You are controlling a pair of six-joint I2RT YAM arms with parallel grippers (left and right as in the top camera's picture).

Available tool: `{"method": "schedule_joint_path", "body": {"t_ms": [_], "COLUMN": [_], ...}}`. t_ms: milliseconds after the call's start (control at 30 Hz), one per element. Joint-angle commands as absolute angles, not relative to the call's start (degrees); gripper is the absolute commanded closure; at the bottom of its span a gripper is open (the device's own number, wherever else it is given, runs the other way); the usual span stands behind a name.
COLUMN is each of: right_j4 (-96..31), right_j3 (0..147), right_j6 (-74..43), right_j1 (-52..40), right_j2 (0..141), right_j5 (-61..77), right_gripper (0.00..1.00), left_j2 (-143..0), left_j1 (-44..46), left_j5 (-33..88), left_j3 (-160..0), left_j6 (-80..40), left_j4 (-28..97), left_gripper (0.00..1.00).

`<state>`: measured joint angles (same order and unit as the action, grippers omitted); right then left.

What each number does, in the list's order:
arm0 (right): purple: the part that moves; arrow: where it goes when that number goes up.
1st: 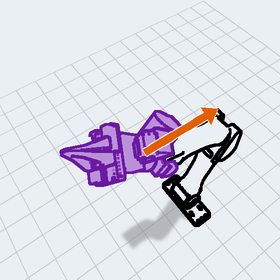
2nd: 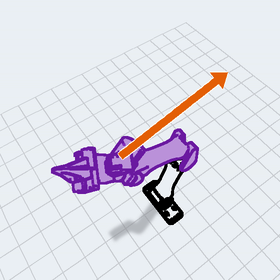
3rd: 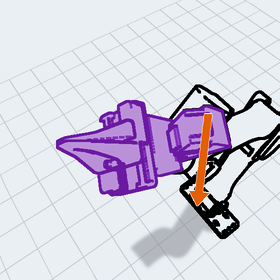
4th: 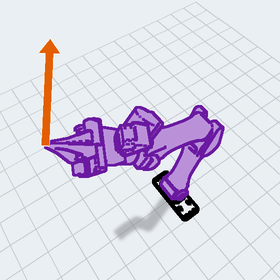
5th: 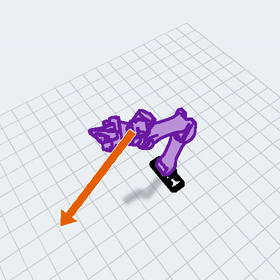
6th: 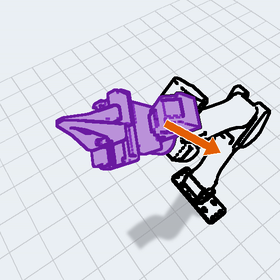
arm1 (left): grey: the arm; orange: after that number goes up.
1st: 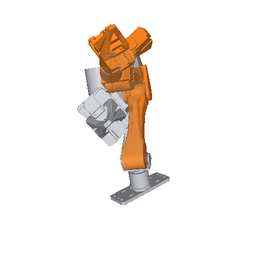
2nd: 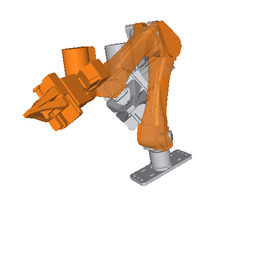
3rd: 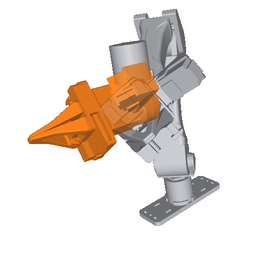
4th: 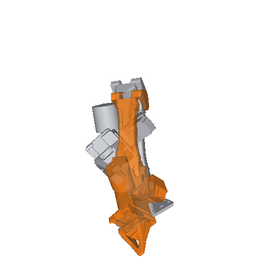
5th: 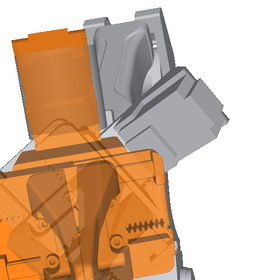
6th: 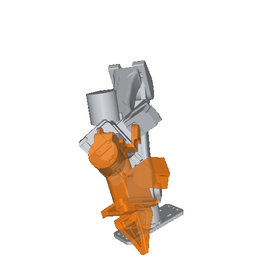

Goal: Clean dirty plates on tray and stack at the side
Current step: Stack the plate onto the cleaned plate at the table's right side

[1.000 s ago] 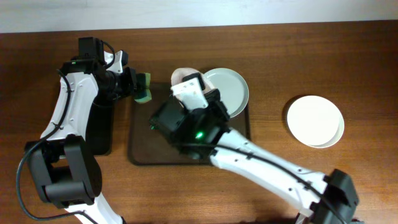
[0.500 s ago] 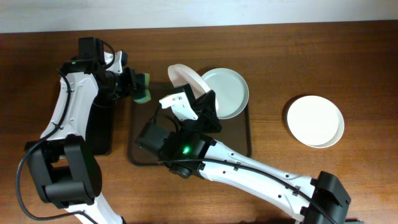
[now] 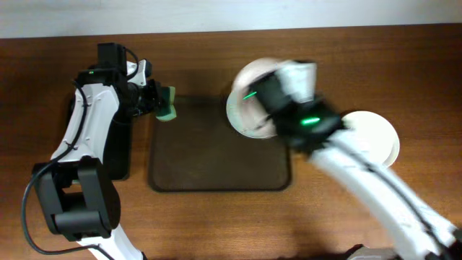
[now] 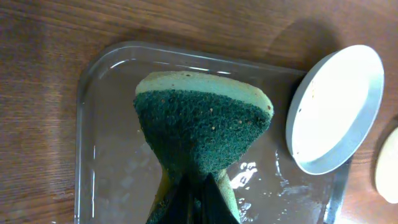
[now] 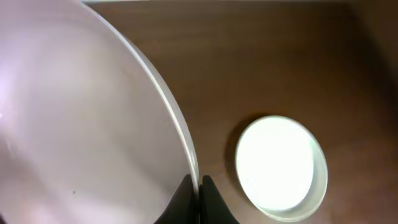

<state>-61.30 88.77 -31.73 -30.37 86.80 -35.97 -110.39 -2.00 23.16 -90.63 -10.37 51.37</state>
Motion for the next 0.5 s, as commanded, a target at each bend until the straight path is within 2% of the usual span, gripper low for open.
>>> {"method": "schedule_joint_path", "body": {"t_ms": [0,133,267,467], "right_j4": [-62.30,-64.12,-64.58,-60.34], "right_j3": [88.62,87.61,82.94,71.42], "right_j6": [-33.06,-32.99,-31.77,-31.75], "right_j1": [-12.91,3.51,15.77,23.38], "right_j2": [83.37,86.06,90.28,93.23], "right_j5": [-18.41,-10.37,-4.36,-3.62], "right_gripper": [0.96,0.96,0.96,0.96], "left_j2": [-110.69,-110.69,-110.69,-110.69], "left_j1": [-1.10,-1.13,-1.13,-1.13], "left_j5": [21.15,21.15,21.15,21.15], "left_j3": [-90.04,-90.04,-90.04,-90.04], "left_j6": [-10.87,-10.87,-10.87,-10.87], "left_j4": [50.83,50.46,50.54,50.17], "left_gripper": [0.99,0.99,0.99,0.99]}}
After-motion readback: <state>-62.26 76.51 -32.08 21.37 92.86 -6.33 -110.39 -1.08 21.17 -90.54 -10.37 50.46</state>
